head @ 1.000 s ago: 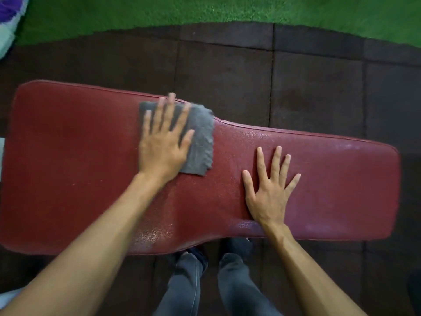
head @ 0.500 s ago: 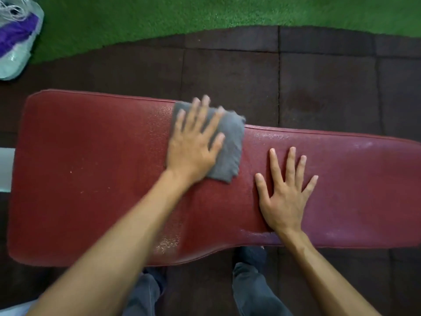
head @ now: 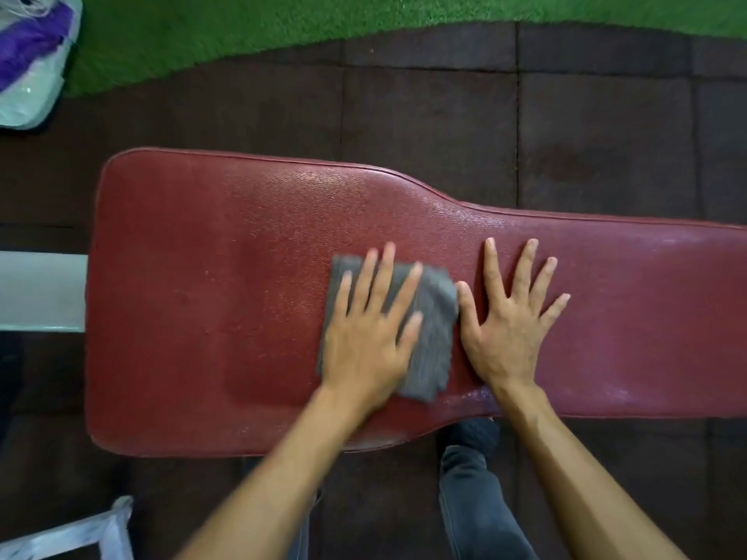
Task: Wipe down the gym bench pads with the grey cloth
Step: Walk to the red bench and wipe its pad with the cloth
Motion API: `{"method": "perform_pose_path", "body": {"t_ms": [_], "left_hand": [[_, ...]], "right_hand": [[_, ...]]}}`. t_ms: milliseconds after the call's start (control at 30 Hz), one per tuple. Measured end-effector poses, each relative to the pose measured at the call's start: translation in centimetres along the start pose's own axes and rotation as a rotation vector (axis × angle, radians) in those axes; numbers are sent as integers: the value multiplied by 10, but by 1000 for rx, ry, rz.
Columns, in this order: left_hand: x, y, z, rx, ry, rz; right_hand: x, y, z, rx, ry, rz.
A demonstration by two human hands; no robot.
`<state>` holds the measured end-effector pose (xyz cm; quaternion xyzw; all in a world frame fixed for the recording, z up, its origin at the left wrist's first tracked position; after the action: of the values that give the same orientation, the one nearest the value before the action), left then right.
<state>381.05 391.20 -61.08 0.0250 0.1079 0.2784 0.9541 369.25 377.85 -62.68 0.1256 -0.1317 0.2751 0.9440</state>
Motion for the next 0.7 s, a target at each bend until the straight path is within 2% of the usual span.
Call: {"method": "perform_pose_path", "body": {"t_ms": [67,167,267,367,467,533,633,700], "left_hand": [[34,-60,16,-38,-30,-56],[97,-88,37,-82,-93,38],[137,-25,48,-64,-102,245],[106,80,32,47,-105,339],[45,122,10,106,-41,284],[24,80,3,63,25,170],[46,-25,17,20,30,-47],[94,-71,35,-42,-40,-22]], "right_hand": [[-3,1,-1,-14,-10,-6],[-4,1,-2,-23,-23,-3],[-1,0,-3,-29,-16,-10],[2,0,-2,-28,-10,-14],[14,6,-2,-29,-33,-17],[28,12,-5,-18,-30,10],[40,13,-8,-29,-18,-20],[42,13,-10,-34,-19,-34]]}}
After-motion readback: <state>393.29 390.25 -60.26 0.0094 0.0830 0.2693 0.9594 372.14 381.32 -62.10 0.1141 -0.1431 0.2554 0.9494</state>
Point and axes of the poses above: each hand's wrist, its own y-axis away from the middle knuckle, its own z-axis out of the back of the hand, x = y × z, the point moved 2 cm from there along -y, towards the middle knuckle, and after that the axes turned 3 degrees about z, right-handed, at the moved point
